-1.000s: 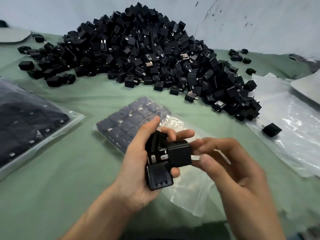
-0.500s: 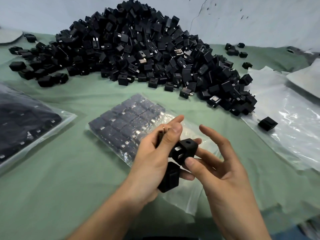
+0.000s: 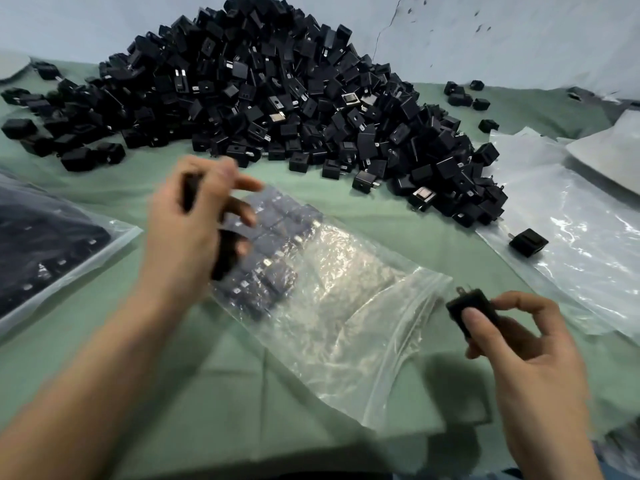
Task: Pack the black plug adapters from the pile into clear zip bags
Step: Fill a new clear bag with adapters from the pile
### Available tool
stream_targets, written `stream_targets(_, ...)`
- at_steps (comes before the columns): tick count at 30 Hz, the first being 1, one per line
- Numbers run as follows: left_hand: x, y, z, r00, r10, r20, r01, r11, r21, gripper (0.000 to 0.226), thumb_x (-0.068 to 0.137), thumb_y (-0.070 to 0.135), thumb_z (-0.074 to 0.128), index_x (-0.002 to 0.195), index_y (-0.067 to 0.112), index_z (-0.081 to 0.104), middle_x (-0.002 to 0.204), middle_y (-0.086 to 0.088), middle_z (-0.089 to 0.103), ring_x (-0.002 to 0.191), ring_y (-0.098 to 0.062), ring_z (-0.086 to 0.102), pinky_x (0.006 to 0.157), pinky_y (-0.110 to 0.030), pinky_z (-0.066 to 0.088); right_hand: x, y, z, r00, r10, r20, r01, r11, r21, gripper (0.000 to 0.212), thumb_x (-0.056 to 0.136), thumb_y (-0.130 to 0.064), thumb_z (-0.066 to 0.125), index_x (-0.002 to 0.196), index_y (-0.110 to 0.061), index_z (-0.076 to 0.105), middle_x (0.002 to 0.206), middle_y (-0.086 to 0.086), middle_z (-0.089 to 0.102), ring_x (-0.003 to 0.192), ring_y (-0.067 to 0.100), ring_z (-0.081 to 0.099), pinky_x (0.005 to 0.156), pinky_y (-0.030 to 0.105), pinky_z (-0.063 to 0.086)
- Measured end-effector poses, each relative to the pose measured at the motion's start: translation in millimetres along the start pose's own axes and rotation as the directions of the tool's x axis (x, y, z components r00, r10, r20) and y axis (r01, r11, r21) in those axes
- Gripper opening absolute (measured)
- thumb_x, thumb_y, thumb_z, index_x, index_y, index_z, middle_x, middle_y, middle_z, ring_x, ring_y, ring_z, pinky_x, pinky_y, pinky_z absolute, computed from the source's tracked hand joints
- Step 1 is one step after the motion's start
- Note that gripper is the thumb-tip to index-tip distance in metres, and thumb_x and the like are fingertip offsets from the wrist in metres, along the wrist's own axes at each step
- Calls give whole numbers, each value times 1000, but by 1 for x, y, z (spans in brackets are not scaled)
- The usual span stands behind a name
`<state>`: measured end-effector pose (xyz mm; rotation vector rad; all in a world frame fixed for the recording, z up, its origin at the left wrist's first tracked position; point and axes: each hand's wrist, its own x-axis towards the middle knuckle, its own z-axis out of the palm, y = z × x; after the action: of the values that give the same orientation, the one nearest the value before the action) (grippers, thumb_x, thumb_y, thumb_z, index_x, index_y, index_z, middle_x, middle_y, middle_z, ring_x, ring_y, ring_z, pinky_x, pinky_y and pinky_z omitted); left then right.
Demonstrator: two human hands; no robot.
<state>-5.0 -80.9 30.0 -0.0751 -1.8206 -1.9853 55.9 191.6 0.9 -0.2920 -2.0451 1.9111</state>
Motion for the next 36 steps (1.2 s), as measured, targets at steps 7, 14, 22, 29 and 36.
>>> stream_targets(7,37,-55,-77,892,-96,-441,58,993,-100,34,93,45,56,80,17,42,62,4,60,48,-11,52,43,-19,39,9,22,-3,980,133,150,-112,983,-142,14,76,1,73,75,-5,60,55,7,65,40,11,54,44,13,44)
stream_targets(14,43,-62,-80,821,-318,-474,170,929,-330,39,91,49,57,69,18,47,59,3,57,49,-10,50,43,-19,37,13,26,23,979,128,160,-107,985,-133,15,82,2,67,70,-3,60,58,9,65,42,21,61,42,17,48)
stream_targets(22,43,-58,-83,789,-393,-472,159,873,-461,39,94,46,53,70,17,45,59,1,55,49,-10,48,42,-20,36,7,28,-2,861,-241,448,412,846,-337,15,75,-16,71,71,-29,76,98,-18,72,105,3,60,90,12,42)
stream_targets(29,32,-31,-75,968,39,-249,26,967,252,13,94,16,60,86,25,56,72,8,60,49,-7,48,46,-22,40,13,35,10,682,-308,664,667,633,-392,18,87,-30,60,93,-24,76,117,-8,65,121,10,51,96,29,41)
stream_targets(36,17,9,-29,740,-152,655,-553,417,722,23,83,33,57,100,38,71,93,22,64,84,2,58,75,-19,48,28,26,16,602,-287,745,777,426,-463,40,92,-50,36,93,-31,71,117,-21,61,126,5,41,85,30,28)
